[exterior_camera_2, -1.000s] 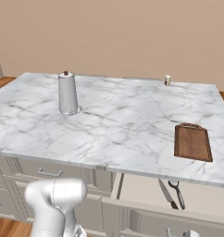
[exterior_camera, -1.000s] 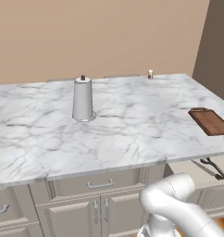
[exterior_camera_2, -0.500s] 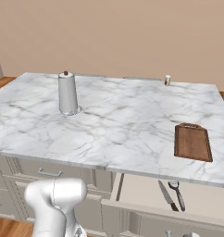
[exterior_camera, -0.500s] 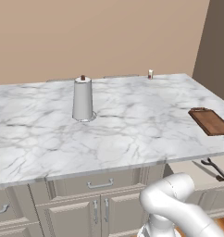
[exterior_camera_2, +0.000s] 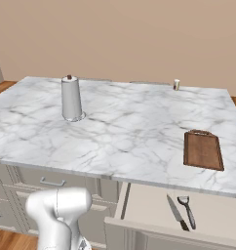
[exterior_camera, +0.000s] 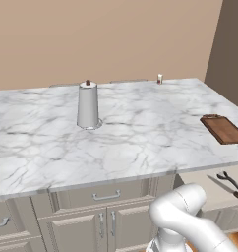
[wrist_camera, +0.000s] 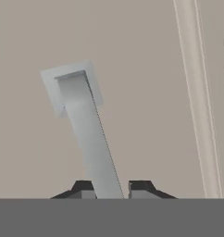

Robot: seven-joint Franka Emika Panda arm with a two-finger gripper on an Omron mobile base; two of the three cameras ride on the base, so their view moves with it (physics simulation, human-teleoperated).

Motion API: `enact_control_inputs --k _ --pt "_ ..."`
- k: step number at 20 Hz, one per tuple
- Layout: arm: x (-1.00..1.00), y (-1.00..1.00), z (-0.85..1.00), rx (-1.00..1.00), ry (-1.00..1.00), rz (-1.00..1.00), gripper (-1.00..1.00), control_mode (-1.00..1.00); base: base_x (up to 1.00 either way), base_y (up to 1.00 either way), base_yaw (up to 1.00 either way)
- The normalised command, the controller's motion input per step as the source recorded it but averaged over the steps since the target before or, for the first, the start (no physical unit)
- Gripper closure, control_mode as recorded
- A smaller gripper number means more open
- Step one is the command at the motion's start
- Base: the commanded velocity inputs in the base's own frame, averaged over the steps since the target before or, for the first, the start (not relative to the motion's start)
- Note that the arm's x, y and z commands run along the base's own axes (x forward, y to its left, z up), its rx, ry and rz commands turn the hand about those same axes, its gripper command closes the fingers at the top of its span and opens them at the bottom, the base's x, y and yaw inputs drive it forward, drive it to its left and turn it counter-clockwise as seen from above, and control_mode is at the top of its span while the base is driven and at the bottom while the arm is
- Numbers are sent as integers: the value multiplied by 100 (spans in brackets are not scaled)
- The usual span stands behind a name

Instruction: Open the drawer on the right and place the cutting tools on the cutting board.

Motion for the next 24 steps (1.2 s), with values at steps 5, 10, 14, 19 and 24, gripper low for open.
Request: enact_control_inputs --k 5,10,14,19,24 --pt "-39 -1 0 3 -1 11 100 -100 0 0 0" --pt "-36 -1 0 3 -2 8 100 -100 0 0 0" --pt "-35 -2 0 3 -4 3 100 -100 0 0 0" --pt "-31 0 0 0 -5 0 100 -100 0 0 0" --pt "-34 -4 0 2 -5 0 100 -100 0 0 0"
